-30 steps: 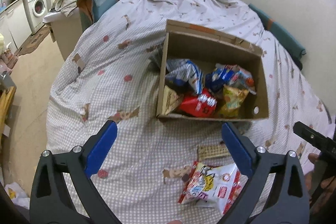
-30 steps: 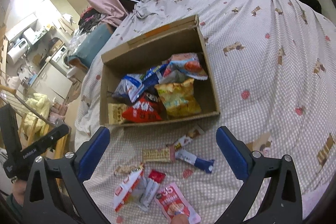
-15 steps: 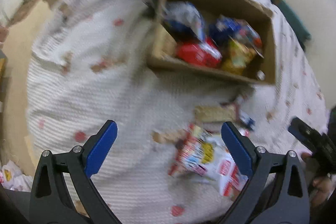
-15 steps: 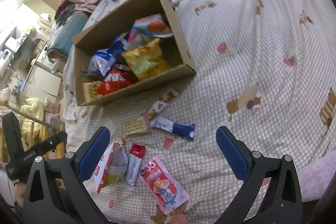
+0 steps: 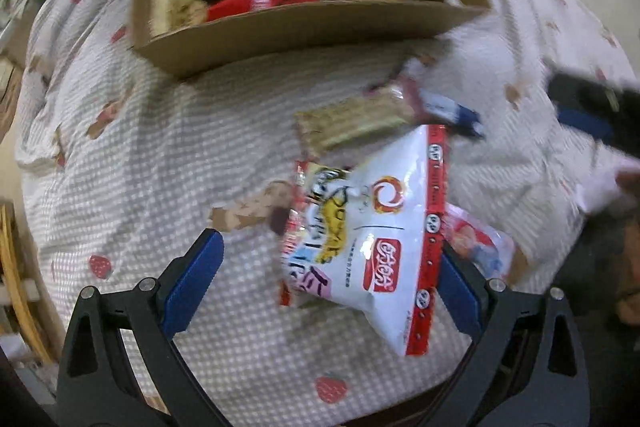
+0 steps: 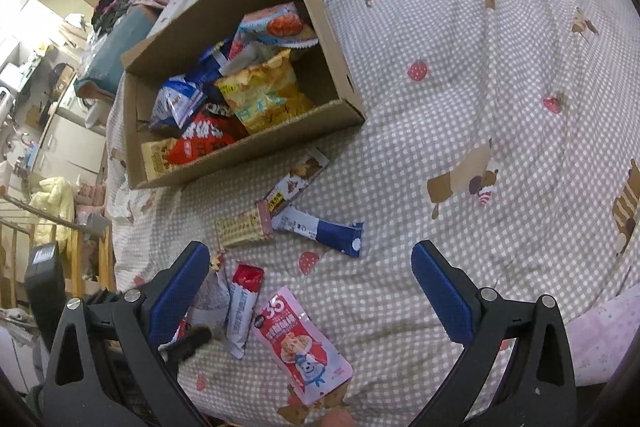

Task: Organize snacks
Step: 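Grasp the white red-striped snack bag with the left tool, then grasp the pink crab stick bag with the right tool while the left tool lifts the white bag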

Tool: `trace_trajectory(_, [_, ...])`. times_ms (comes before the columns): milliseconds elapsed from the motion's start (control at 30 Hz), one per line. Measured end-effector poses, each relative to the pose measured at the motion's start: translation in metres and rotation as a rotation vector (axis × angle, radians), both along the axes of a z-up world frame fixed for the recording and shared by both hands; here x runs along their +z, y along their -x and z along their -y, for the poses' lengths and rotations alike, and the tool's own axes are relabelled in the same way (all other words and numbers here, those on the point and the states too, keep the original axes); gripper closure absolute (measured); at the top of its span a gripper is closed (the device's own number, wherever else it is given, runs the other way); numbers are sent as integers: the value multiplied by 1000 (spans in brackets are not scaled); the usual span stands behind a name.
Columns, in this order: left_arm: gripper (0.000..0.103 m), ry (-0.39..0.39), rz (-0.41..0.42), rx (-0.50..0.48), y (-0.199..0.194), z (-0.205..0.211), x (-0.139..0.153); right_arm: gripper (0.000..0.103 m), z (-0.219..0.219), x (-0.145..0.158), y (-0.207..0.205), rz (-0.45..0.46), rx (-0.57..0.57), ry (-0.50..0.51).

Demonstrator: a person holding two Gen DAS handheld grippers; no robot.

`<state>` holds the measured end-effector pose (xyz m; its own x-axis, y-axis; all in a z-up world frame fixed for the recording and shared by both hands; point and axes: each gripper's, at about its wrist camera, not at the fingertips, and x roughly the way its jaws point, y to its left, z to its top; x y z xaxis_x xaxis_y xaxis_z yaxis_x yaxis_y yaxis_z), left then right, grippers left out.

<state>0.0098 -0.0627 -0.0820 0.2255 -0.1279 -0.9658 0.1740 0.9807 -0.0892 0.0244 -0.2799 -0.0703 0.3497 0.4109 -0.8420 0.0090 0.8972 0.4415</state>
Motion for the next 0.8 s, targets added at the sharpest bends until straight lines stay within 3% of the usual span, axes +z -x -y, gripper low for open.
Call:
trace_trajectory(67, [7, 16, 11, 39, -5, -9, 1, 0, -9, -9, 0, -44, 59, 28])
trace_trajectory(133, [15, 22, 20, 56, -6, -15, 3, 0, -23, -21, 1, -92, 129, 125])
trace_trajectory(200, [31, 33, 7, 63, -7, -18, 1, 0, -40, -38, 5, -154, 220, 200])
trace_trajectory(267, [42, 55, -24, 72, -8, -21, -4, 0, -58, -51, 12, -198, 325, 209])
trace_trajectory(400, [47, 19, -46, 59, -7, -20, -13, 1, -91, -61, 27, -194, 476, 274])
trace_trajectory(467, [51, 28, -63, 56, -8, -13, -21, 9, -104, -66, 33, -196, 537, 305])
trace_trajectory(567, [60, 30, -49, 53, -8, -11, -17, 23, -114, -77, 37, -221, 576, 349])
trace_trajectory(667, [71, 21, -28, 53, -9, -15, -3, 24, -120, -84, 37, -231, 592, 371])
trace_trajectory(800, [73, 0, 2, 74, -10, -19, 6, 33, -122, -90, 39, -230, 595, 387])
